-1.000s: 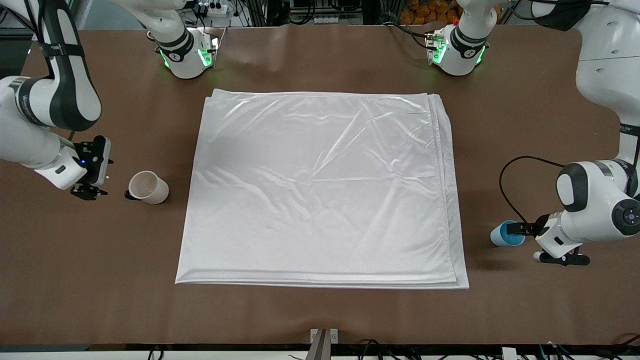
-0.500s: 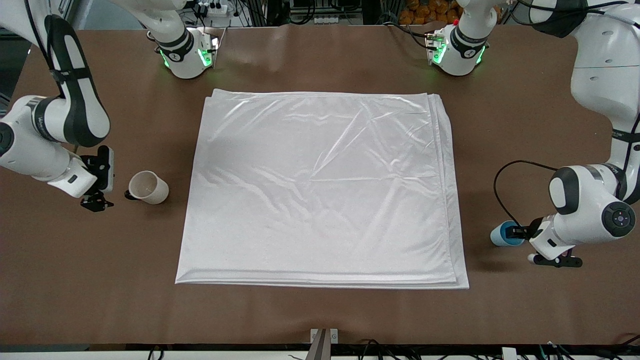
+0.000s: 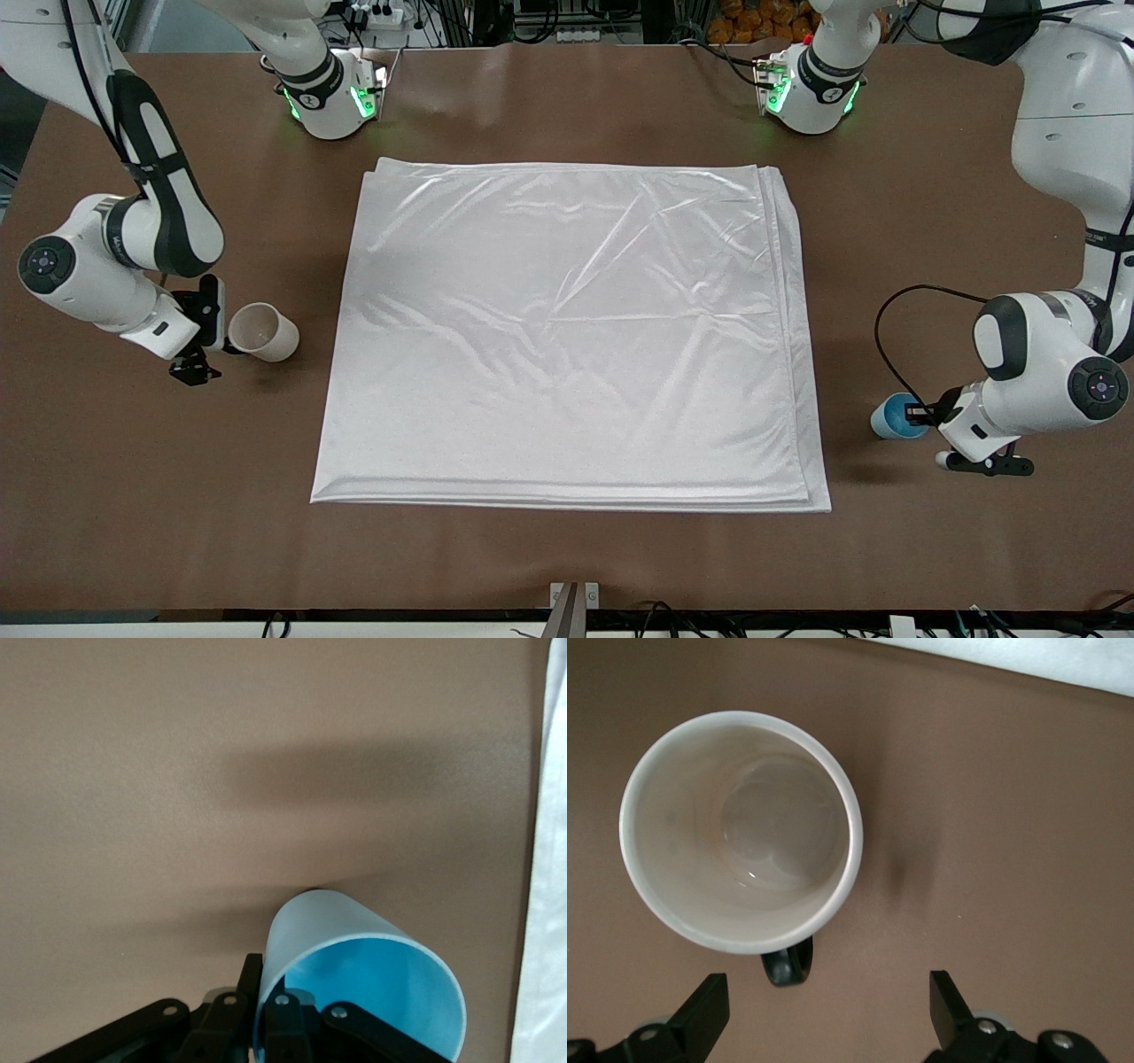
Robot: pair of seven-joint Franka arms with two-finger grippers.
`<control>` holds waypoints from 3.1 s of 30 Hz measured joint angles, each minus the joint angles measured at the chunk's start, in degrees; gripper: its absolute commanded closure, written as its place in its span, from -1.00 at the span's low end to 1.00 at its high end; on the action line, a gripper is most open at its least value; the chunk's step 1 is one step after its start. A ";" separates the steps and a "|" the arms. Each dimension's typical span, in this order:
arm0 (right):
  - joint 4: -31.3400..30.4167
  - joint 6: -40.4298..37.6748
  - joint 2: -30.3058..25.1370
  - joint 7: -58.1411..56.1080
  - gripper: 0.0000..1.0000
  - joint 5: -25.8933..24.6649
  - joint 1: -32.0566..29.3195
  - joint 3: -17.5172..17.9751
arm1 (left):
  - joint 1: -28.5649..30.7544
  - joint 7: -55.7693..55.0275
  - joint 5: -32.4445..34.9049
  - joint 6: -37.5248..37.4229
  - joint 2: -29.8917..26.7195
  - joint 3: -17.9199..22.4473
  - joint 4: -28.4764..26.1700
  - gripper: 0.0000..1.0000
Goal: Place blue cup into white mug on cloth
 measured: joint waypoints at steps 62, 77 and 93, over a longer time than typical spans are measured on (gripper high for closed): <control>0.76 1.50 0.18 -1.79 1.00 0.06 0.09 0.40 | -3.26 -8.83 0.00 -5.91 -7.82 -3.39 0.94 1.00; 0.49 -8.59 -7.03 21.73 1.00 0.06 13.55 1.00 | -3.15 -9.19 0.00 -6.03 -7.90 -3.60 0.94 1.00; 0.10 -8.84 -6.60 52.42 1.00 -0.07 30.60 1.08 | -3.49 -15.81 0.00 -6.37 -7.91 -7.30 0.94 1.00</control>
